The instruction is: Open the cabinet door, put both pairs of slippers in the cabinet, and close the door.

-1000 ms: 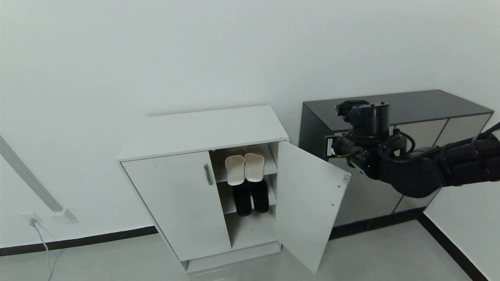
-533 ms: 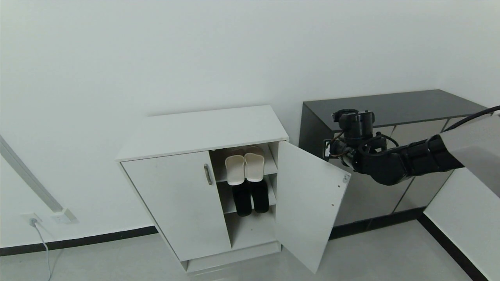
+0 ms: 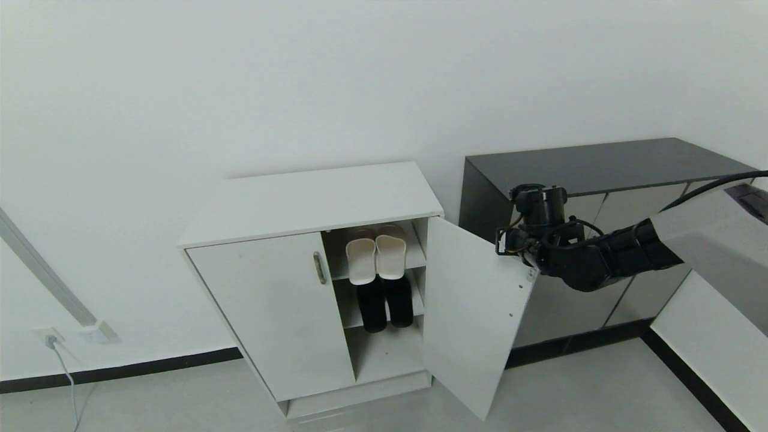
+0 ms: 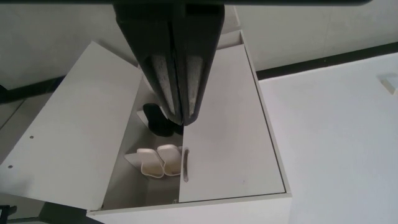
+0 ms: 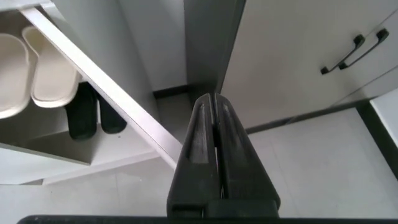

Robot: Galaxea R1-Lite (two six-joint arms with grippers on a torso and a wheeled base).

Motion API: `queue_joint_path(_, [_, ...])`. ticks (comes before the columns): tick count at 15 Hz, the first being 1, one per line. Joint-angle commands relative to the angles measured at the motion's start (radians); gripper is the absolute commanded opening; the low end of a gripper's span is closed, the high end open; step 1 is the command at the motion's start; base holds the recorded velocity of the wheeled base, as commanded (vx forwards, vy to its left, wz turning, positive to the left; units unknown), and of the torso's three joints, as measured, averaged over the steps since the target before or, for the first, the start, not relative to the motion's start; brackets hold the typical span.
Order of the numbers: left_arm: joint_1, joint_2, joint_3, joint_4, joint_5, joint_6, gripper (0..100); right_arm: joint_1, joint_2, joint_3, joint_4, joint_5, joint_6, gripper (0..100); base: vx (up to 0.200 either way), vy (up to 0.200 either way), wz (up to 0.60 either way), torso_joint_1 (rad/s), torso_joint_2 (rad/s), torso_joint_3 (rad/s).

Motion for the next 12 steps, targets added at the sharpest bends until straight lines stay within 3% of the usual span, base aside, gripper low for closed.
queue_joint_path(1, [0.000, 0.001, 0.000, 0.000, 0.000, -0.001, 0, 0.000, 0.009, 0.003, 0.006, 0.000, 0.006, 0, 0.000, 0.000, 0.00, 0.000, 0.00, 0.000])
queue_joint_path(9, [0.000, 0.001, 0.000, 0.000, 0.000, -0.003, 0, 0.008, 0.000, 0.035, 0.038, 0.019, 0.031, 0, 0.000, 0.000, 0.00, 0.000, 0.00, 0.000])
queue_joint_path(12, [0.000, 0.001, 0.000, 0.000, 0.000, -0.003, 0, 0.052, -0.055, 0.105, 0.035, 0.020, 0.049, 0, 0.000, 0.000, 0.00, 0.000, 0.00, 0.000])
